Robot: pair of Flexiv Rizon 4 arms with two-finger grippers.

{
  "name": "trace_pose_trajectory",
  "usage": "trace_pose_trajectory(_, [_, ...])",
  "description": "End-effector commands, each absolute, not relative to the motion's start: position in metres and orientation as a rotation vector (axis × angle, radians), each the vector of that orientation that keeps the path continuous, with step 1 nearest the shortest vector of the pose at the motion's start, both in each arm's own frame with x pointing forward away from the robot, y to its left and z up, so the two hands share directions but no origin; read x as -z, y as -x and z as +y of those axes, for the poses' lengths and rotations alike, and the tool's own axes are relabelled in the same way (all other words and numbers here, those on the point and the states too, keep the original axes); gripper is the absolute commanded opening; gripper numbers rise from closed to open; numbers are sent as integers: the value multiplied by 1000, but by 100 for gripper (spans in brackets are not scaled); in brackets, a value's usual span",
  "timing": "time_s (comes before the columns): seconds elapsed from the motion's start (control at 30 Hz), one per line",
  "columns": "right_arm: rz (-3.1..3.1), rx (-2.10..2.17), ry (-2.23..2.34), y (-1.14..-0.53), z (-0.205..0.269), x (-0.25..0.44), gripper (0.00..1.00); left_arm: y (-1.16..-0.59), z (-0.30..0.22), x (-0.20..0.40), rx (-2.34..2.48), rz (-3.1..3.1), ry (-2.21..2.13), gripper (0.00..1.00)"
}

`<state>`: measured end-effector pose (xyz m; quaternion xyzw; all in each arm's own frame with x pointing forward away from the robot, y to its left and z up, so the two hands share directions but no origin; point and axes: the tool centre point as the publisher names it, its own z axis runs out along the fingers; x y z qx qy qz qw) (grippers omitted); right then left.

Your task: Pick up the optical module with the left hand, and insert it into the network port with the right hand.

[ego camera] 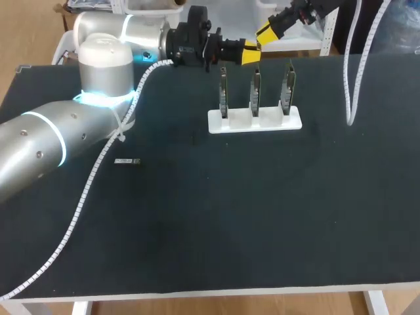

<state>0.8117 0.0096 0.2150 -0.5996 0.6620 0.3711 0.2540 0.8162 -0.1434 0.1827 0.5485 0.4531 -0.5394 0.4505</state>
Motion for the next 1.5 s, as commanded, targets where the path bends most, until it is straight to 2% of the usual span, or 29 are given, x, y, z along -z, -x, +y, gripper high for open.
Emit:
trace_pose_trajectory(0.03, [1797,-998,1625,-803,10,-215,0,-829,-145,-181,1350,1108,-1372,0])
trace_pose_trajectory(0.27, [1798,-998,1623,-805,10,-215,0,-829,-145,-181,1350,1108,-1372,0])
trace_pose_trajectory(0.3, [1798,-998,1623,-805,9,-215,0,-829,-145,-181,1350,1108,-1372,5])
trace_pose_trajectory(0.33, [1798,-999,1623,-806,9,-215,0,-829,-145,-181,1350,1108,-1372,58])
trace_pose_trajectory(0.37, [1798,-998,1624,-806,9,-215,0,-829,-145,-181,1350,1108,-1372,100])
trace_pose_trajectory(1.5, [1793,-987,1640,-815,-6,-217,0,-829,-145,-181,1350,1108,-1372,100])
